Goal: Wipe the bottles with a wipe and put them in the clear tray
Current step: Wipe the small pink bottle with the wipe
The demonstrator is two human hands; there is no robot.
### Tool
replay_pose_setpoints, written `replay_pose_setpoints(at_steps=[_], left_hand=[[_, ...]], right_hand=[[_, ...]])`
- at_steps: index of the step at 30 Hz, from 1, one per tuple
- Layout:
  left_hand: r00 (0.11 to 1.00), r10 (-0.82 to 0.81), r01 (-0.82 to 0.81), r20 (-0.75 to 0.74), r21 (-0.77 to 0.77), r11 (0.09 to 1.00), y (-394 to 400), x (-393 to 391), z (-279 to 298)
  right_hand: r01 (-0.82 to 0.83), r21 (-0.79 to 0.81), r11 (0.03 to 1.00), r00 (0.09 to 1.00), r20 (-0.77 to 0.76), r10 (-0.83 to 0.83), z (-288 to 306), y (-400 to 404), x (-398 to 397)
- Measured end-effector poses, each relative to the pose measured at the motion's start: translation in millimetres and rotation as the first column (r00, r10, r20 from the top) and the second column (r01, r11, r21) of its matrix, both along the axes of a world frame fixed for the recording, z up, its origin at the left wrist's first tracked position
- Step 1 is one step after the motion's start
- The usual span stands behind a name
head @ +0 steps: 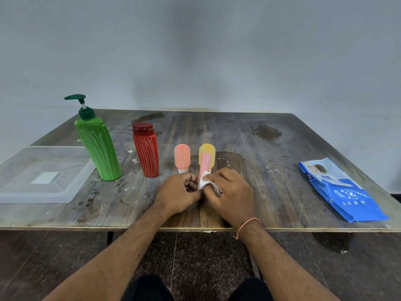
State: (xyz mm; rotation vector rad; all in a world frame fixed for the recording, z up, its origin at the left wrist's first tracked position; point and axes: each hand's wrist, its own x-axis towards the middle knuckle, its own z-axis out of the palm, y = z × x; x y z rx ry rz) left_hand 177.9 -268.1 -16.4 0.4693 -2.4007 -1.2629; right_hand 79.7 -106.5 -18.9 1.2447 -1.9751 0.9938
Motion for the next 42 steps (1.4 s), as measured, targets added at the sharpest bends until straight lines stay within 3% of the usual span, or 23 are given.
replay_pose_setpoints(at_steps=[15,18,24,28,33,38,42], left_hand=[[0.999,0.051,-0.051,-0.006,-0.001,0.999,4.5,0.3,2.4],[0.999,0.042,-0.042,-0.003,-0.01,0.999,2.9,0.7,2.2],[0.999,0.039,-0.039,0.002,0.006,0.999,3.0,0.4,1.9],[0.999,0.045,-0.045,-0.004,-0.017,0.999,3.7,0.7,2.1],[1.0,0.03,-0.03,-0.008,-0.018,0.999,3.8,1.2,2.1],[1.0,-0.001,0.0,-0.021,-0.026,1.0,2.8,2.5,2.3],[1.0,-0.018,0.017,-0.016,-0.033,0.999,2.7,3.1,3.0]], right_hand=[[0.025,-0.041,0.999,0.999,0.028,-0.023,-1.3,0.4,-2.9],[-0.034,-0.004,0.999,0.999,0.022,0.034,-0.8,0.6,-2.4],[0.034,-0.048,0.998,0.997,0.068,-0.031,0.5,1.1,-1.9],[-0.028,-0.031,0.999,0.998,0.06,0.029,0.2,1.1,-2.0],[0.051,-0.045,0.998,0.996,0.081,-0.047,-0.5,0.0,-2.9],[-0.028,-0.055,0.998,0.996,0.085,0.033,0.4,1.4,-3.8],[0.025,-0.039,0.999,0.995,0.095,-0.021,-1.9,0.4,-4.8]])
